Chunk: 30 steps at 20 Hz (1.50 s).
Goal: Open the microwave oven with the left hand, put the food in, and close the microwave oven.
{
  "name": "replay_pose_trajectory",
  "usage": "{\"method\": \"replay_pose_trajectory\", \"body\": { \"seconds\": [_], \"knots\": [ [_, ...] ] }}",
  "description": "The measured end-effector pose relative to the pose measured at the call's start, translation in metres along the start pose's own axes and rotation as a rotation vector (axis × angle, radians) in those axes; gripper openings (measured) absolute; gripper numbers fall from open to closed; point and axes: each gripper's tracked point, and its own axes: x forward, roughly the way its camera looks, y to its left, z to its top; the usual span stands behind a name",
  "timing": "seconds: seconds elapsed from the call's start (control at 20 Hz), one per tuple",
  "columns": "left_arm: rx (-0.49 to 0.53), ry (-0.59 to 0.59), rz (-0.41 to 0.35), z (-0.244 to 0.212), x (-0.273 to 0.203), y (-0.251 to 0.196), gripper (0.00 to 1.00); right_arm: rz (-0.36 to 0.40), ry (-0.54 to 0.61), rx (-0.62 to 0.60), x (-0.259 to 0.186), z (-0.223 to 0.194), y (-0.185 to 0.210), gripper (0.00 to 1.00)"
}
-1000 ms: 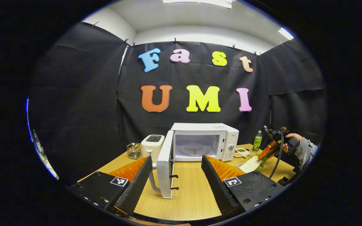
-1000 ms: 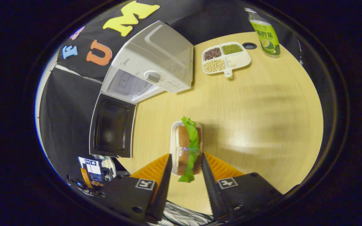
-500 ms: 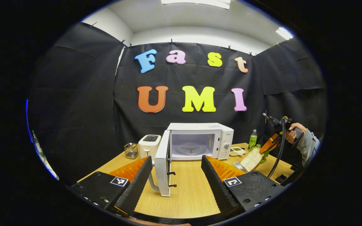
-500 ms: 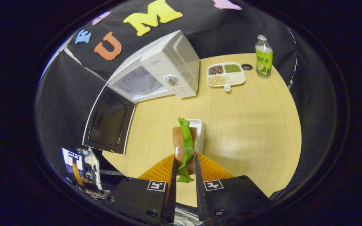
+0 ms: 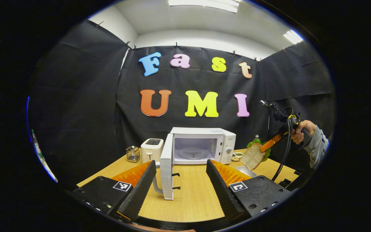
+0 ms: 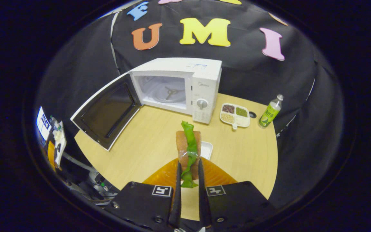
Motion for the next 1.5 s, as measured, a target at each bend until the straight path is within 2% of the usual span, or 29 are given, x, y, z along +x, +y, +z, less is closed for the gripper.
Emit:
{"method": "replay_pose_trajectory", "body": {
  "seconds": [0.25,0.3,0.35,0.5,0.65,0.8,0.95,1.25,1.35,1.5],
  "knots": [
    [-0.057,-0.041,-0.024,0.005,0.000,0.007,0.94,-0.051,-0.044,-0.071,0.035,0.020,0.040,0.19],
    [-0.057,-0.042,-0.022,0.005,0.001,0.011,0.94,-0.058,-0.048,-0.081,0.046,0.023,0.046,0.19],
    [-0.054,-0.046,-0.026,0.005,0.001,0.013,0.94,-0.061,-0.050,-0.094,0.057,0.026,0.054,0.26],
    [-0.046,-0.046,-0.017,-0.001,0.002,0.023,0.94,-0.074,-0.073,-0.115,0.090,0.036,0.076,0.25],
    [-0.040,-0.041,0.005,-0.007,0.005,0.034,0.94,-0.078,-0.217,-0.136,0.116,0.067,0.101,0.25],
    [-0.037,-0.036,0.035,-0.013,0.011,0.049,0.94,-0.085,-0.346,-0.105,0.133,0.097,0.120,0.25],
    [-0.037,-0.016,0.043,-0.022,0.020,0.056,0.94,-0.143,-0.471,0.030,0.149,0.126,0.120,0.25],
    [-0.057,-0.029,0.084,-0.017,0.038,0.072,0.94,-0.199,-0.670,0.338,0.194,0.160,0.119,0.26],
    [-0.068,-0.041,0.066,-0.012,0.042,0.067,0.94,-0.186,-0.712,0.453,0.207,0.167,0.121,0.26],
    [-0.055,-0.054,0.067,-0.006,0.049,0.073,0.94,-0.099,-0.739,0.628,0.228,0.180,0.130,0.26]
  ]
}}
